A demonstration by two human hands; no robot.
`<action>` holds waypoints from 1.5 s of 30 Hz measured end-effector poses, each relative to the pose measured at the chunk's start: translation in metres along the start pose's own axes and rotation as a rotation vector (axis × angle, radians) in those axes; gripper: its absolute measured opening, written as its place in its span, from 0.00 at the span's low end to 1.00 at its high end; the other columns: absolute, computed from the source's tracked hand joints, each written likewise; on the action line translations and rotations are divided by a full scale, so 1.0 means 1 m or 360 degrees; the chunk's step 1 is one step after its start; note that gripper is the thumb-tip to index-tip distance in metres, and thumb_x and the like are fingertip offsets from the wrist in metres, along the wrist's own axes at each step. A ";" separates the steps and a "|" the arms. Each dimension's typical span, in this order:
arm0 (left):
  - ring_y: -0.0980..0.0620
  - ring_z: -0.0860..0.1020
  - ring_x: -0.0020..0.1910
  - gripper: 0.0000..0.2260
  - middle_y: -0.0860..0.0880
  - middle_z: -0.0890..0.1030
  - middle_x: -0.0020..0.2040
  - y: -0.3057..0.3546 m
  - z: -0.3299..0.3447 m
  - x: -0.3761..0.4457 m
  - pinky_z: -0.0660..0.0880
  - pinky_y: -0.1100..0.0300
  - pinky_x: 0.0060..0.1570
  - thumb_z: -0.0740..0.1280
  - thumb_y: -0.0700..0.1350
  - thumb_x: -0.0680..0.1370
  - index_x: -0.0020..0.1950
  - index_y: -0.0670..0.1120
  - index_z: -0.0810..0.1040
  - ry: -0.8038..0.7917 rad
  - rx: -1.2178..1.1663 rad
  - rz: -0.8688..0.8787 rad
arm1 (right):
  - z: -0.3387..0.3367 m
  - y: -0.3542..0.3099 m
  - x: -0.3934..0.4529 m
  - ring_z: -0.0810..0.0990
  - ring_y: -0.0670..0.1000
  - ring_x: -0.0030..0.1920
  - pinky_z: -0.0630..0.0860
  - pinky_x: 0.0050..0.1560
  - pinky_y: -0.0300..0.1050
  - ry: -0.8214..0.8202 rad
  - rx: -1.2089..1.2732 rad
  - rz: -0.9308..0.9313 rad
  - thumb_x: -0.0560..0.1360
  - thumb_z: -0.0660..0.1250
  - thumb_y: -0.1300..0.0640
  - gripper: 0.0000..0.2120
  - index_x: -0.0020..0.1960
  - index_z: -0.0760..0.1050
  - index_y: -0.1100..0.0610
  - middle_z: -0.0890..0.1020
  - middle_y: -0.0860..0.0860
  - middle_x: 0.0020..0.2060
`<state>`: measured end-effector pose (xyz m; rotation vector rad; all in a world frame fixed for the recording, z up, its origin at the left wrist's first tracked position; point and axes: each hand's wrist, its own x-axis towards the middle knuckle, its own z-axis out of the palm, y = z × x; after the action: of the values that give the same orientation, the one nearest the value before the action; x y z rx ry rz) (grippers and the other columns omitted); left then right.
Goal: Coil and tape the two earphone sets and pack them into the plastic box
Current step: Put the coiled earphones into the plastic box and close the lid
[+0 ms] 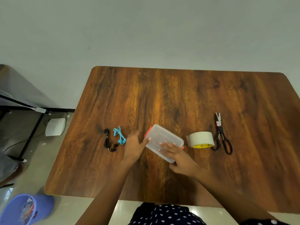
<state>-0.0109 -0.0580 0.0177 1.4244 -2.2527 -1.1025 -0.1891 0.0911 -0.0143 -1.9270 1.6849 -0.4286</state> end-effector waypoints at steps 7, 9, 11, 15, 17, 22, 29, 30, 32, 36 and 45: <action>0.56 0.79 0.42 0.07 0.44 0.84 0.47 -0.009 0.002 -0.024 0.70 0.74 0.38 0.71 0.40 0.74 0.50 0.40 0.83 -0.0190 -0.0019 -0.0143 | 0.005 -0.015 -0.044 0.75 0.52 0.60 0.76 0.58 0.45 0.0739 0.0134 0.0465 0.72 0.72 0.58 0.12 0.55 0.79 0.58 0.78 0.53 0.58; 0.53 0.79 0.41 0.07 0.43 0.84 0.45 -0.009 0.000 -0.026 0.74 0.68 0.39 0.71 0.40 0.73 0.48 0.39 0.83 -0.0264 0.0009 -0.0227 | 0.007 -0.018 -0.051 0.76 0.49 0.53 0.74 0.51 0.37 0.0859 0.0144 0.0721 0.73 0.71 0.59 0.09 0.52 0.77 0.56 0.77 0.51 0.54; 0.52 0.80 0.44 0.09 0.44 0.84 0.48 -0.008 -0.001 -0.028 0.77 0.62 0.43 0.72 0.41 0.73 0.51 0.39 0.83 -0.0286 0.0035 -0.0274 | 0.009 -0.022 -0.055 0.76 0.44 0.49 0.70 0.47 0.29 0.0852 0.0359 0.0963 0.74 0.70 0.56 0.08 0.53 0.75 0.54 0.77 0.48 0.52; 0.49 0.80 0.52 0.14 0.44 0.82 0.54 0.001 0.004 -0.033 0.77 0.58 0.53 0.71 0.39 0.74 0.59 0.38 0.80 -0.0233 -0.0135 -0.0228 | 0.010 -0.023 -0.053 0.79 0.42 0.46 0.73 0.45 0.30 0.0849 0.0758 0.1130 0.74 0.70 0.57 0.10 0.53 0.74 0.55 0.81 0.48 0.47; 0.50 0.81 0.48 0.11 0.44 0.83 0.50 0.002 0.005 -0.035 0.77 0.59 0.49 0.71 0.40 0.74 0.56 0.38 0.82 -0.0114 -0.0243 -0.0226 | 0.007 -0.022 -0.049 0.81 0.46 0.47 0.79 0.48 0.41 0.0857 0.0919 0.1191 0.72 0.72 0.58 0.10 0.52 0.77 0.58 0.83 0.50 0.46; 0.51 0.83 0.41 0.07 0.45 0.85 0.45 -0.017 0.005 -0.041 0.81 0.57 0.44 0.71 0.40 0.75 0.50 0.40 0.84 -0.0087 -0.0575 -0.0471 | -0.001 -0.016 -0.045 0.84 0.51 0.45 0.82 0.44 0.46 0.0850 0.1260 0.1301 0.71 0.73 0.61 0.09 0.51 0.80 0.62 0.84 0.55 0.44; 0.48 0.83 0.44 0.03 0.45 0.84 0.46 -0.034 0.003 -0.046 0.80 0.55 0.46 0.70 0.39 0.75 0.47 0.45 0.83 0.0009 -0.0752 -0.0672 | -0.002 -0.018 -0.039 0.83 0.50 0.48 0.81 0.48 0.43 0.0654 0.1059 0.1197 0.74 0.70 0.60 0.09 0.53 0.80 0.61 0.84 0.54 0.47; 0.48 0.82 0.45 0.05 0.47 0.84 0.47 -0.033 0.004 -0.046 0.80 0.56 0.47 0.71 0.40 0.75 0.50 0.43 0.83 0.0089 -0.0664 -0.0643 | -0.003 -0.019 -0.038 0.83 0.49 0.48 0.81 0.51 0.44 0.0586 0.0806 0.1114 0.75 0.69 0.59 0.09 0.54 0.79 0.60 0.84 0.53 0.49; 0.49 0.80 0.46 0.10 0.48 0.82 0.48 -0.028 0.005 -0.047 0.77 0.56 0.51 0.73 0.40 0.73 0.53 0.41 0.81 0.0298 -0.0520 -0.0625 | -0.002 -0.023 -0.036 0.82 0.51 0.52 0.79 0.54 0.46 0.0487 0.0252 0.0960 0.76 0.67 0.60 0.13 0.60 0.76 0.57 0.82 0.52 0.55; 0.49 0.80 0.48 0.08 0.45 0.83 0.50 -0.016 0.004 -0.049 0.78 0.52 0.54 0.70 0.36 0.75 0.54 0.40 0.81 0.0246 -0.0395 -0.0497 | 0.003 -0.028 -0.032 0.74 0.57 0.65 0.77 0.57 0.49 0.0401 -0.0321 0.0647 0.75 0.68 0.58 0.21 0.67 0.71 0.56 0.70 0.56 0.69; 0.53 0.80 0.43 0.14 0.47 0.82 0.44 -0.018 0.006 -0.061 0.74 0.70 0.40 0.57 0.43 0.83 0.51 0.38 0.80 0.0016 -0.0636 -0.0483 | -0.007 -0.020 -0.011 0.53 0.57 0.76 0.64 0.71 0.51 -0.0079 -0.0184 0.0561 0.66 0.75 0.44 0.35 0.67 0.63 0.50 0.49 0.57 0.77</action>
<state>0.0275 -0.0070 0.0119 1.6132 -1.7099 -1.5278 -0.1789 0.1016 0.0036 -1.6531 2.0024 -0.1496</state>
